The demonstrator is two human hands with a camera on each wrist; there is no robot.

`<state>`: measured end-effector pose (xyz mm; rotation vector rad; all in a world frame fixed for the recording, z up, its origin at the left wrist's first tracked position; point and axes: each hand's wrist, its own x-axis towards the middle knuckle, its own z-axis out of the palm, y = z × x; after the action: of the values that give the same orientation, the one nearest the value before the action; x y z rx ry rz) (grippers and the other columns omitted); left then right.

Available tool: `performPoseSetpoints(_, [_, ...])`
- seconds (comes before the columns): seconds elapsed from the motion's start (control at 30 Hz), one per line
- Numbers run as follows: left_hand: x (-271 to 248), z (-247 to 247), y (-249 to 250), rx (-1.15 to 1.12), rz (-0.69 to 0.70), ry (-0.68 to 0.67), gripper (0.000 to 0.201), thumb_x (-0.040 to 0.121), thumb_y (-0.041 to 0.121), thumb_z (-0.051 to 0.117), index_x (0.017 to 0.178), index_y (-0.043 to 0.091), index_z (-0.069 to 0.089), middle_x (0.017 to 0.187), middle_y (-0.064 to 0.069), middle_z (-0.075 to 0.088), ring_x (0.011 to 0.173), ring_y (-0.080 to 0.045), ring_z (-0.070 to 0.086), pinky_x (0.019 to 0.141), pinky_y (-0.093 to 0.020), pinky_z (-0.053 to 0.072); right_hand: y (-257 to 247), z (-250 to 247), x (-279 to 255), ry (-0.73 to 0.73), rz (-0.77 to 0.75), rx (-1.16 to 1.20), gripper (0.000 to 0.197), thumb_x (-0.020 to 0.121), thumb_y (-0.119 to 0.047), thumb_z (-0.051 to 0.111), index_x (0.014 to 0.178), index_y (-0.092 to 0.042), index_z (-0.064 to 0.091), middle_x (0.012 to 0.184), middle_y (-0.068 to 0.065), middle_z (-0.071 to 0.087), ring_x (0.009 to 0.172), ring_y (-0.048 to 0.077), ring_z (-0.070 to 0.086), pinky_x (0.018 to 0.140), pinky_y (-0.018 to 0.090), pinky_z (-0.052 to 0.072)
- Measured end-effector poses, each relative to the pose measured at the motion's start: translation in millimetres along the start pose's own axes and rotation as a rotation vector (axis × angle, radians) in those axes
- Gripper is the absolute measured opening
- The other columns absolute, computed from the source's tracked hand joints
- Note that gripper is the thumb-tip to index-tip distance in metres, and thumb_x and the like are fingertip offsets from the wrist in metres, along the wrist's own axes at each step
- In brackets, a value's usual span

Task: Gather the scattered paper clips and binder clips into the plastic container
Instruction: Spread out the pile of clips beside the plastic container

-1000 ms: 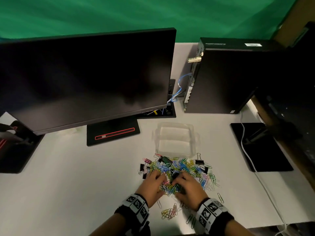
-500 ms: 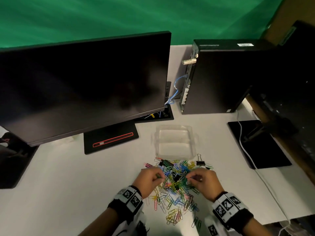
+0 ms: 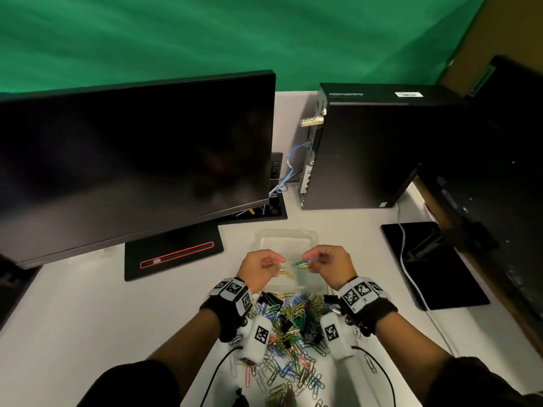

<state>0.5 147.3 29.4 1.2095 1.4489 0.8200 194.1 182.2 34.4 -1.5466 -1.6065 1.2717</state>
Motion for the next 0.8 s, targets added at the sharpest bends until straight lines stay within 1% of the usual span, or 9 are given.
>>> performPoseSetpoints(0.13, [16.0,7.2,-13.3,0.043,0.023,-0.006,0.039,0.08,-0.02,0.044,0.089,0.009,0.068,0.081,-0.005,0.068,0.076,-0.009,0.065,0.087,-0.034,0.051,11.6,5.7,8.4,-0.006,0.012,-0.08,0.048,0.079,0.012,0.052,0.065,-0.031,0.067,0.072,-0.001,0.068,0.073,0.022,0.064,0.08,0.038,0.056])
performPoseSetpoints(0.2, [19.9,7.8,-20.4,0.105,-0.01,-0.014,0.045,0.08,-0.022,0.039,0.098,0.006,0.069,0.098,-0.013,0.07,0.093,-0.016,0.065,0.096,-0.036,0.049,13.8,7.2,8.7,-0.014,0.025,-0.101,0.049,0.079,0.011,0.048,0.066,-0.032,0.067,0.078,0.002,0.07,0.076,0.019,0.064,0.083,0.034,0.053])
performPoseSetpoints(0.3, [14.5,1.4,-22.8,0.232,-0.011,-0.001,0.044,0.084,-0.013,0.04,0.103,0.012,0.071,0.112,-0.008,0.069,0.108,-0.02,0.062,0.1,-0.034,0.047,11.2,3.6,3.9,-0.037,0.031,-0.142,0.04,0.082,0.009,0.047,0.078,-0.021,0.072,0.088,0.004,0.07,0.087,0.017,0.063,0.087,0.029,0.05])
performPoseSetpoints(0.37, [0.6,-3.5,-17.5,0.259,0.041,-0.005,0.039,0.086,-0.009,0.043,0.103,0.013,0.07,0.107,-0.004,0.071,0.103,-0.015,0.064,0.097,-0.029,0.048,10.7,-3.1,-3.5,-0.044,0.008,-0.148,0.039,0.083,0.008,0.048,0.08,-0.022,0.071,0.086,0.0,0.068,0.085,0.013,0.062,0.084,0.028,0.05])
performPoseSetpoints(0.5, [-44.0,-10.4,-11.3,0.329,0.03,-0.115,0.02,0.089,0.008,0.054,0.101,0.019,0.066,0.09,0.005,0.067,0.076,0.001,0.059,0.068,-0.011,0.046,18.1,-23.7,-32.6,-0.081,-0.027,-0.194,0.034,0.083,0.001,0.059,0.075,-0.032,0.065,0.082,-0.01,0.069,0.076,-0.003,0.061,0.073,0.02,0.047])
performPoseSetpoints(0.57, [-63.0,-10.6,-20.1,0.382,0.024,-0.234,0.018,0.085,0.014,0.061,0.101,0.02,0.066,0.085,0.006,0.063,0.069,-0.001,0.055,0.067,-0.013,0.048,25.9,-33.8,-52.1,-0.154,0.011,-0.293,0.028,0.081,-0.005,0.064,0.074,-0.032,0.062,0.083,-0.011,0.068,0.074,-0.001,0.06,0.07,0.018,0.047])
performPoseSetpoints(0.63, [-76.5,-5.7,-29.9,0.51,0.034,-0.355,0.027,0.08,0.022,0.068,0.107,0.022,0.063,0.087,0.012,0.054,0.073,-0.002,0.05,0.07,-0.016,0.045,38.4,-38.6,-70.8,-0.251,0.065,-0.396,0.026,0.078,-0.012,0.069,0.073,-0.036,0.059,0.084,-0.008,0.067,0.072,0.001,0.058,0.069,0.014,0.046])
performPoseSetpoints(0.7, [-84.7,2.8,-39.7,0.637,0.071,-0.437,0.041,0.077,0.031,0.07,0.115,0.025,0.057,0.097,0.012,0.047,0.084,-0.004,0.046,0.076,-0.018,0.042,51.4,-35.9,-86.4,-0.328,0.098,-0.54,0.024,0.072,-0.023,0.075,0.085,-0.035,0.06,0.087,-0.009,0.06,0.073,0.003,0.055,0.067,0.008,0.04])
performPoseSetpoints(0.8, [-90.8,17.0,-50.3,0.706,0.104,-0.45,0.06,0.073,0.039,0.072,0.126,0.03,0.046,0.114,0.01,0.038,0.104,-0.007,0.042,0.093,-0.023,0.041,66.0,-22.8,-100.6,-0.303,0.087,-0.631,0.064,0.061,-0.038,0.081,0.116,-0.027,0.051,0.104,-0.007,0.042,0.093,0.01,0.048,0.081,0.019,0.042])
